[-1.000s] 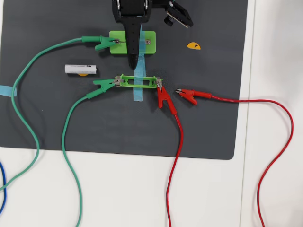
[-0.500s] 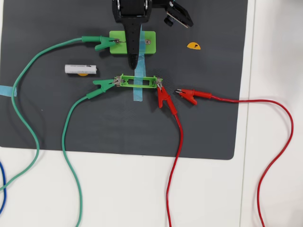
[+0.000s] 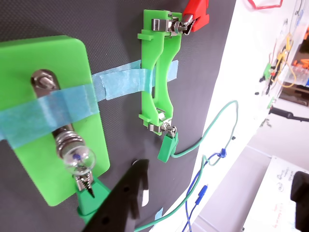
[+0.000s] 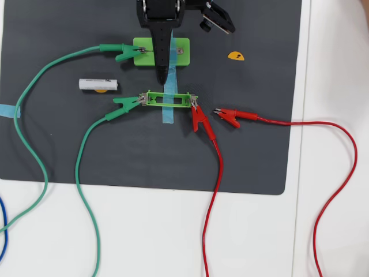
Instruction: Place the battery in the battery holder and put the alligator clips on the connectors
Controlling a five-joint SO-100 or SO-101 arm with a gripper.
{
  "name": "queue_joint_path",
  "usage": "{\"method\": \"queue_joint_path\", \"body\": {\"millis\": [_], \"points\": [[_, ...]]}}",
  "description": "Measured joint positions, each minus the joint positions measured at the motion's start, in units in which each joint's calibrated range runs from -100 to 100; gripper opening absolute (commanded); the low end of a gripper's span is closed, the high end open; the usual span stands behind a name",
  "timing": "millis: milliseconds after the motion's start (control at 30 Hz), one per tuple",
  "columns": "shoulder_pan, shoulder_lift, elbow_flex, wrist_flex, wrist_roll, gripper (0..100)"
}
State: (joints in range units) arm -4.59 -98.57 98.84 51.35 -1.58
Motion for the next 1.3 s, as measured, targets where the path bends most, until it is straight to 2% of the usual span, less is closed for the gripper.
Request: {"method": "queue_joint_path", "body": {"millis": [700, 900, 1000, 1100, 1300], "points": [[0.0, 0.08, 0.0, 0.0, 0.05, 29], [10.19, 2.52, -5.24, -0.43, 2.33, 29], [17.92, 11.76, -14.84, -5.75, 2.58, 29], [21.5, 21.42, -21.59, -9.87, 3.2, 29], [23.96, 58.13, -48.96, -9.27, 5.48, 29]]}}
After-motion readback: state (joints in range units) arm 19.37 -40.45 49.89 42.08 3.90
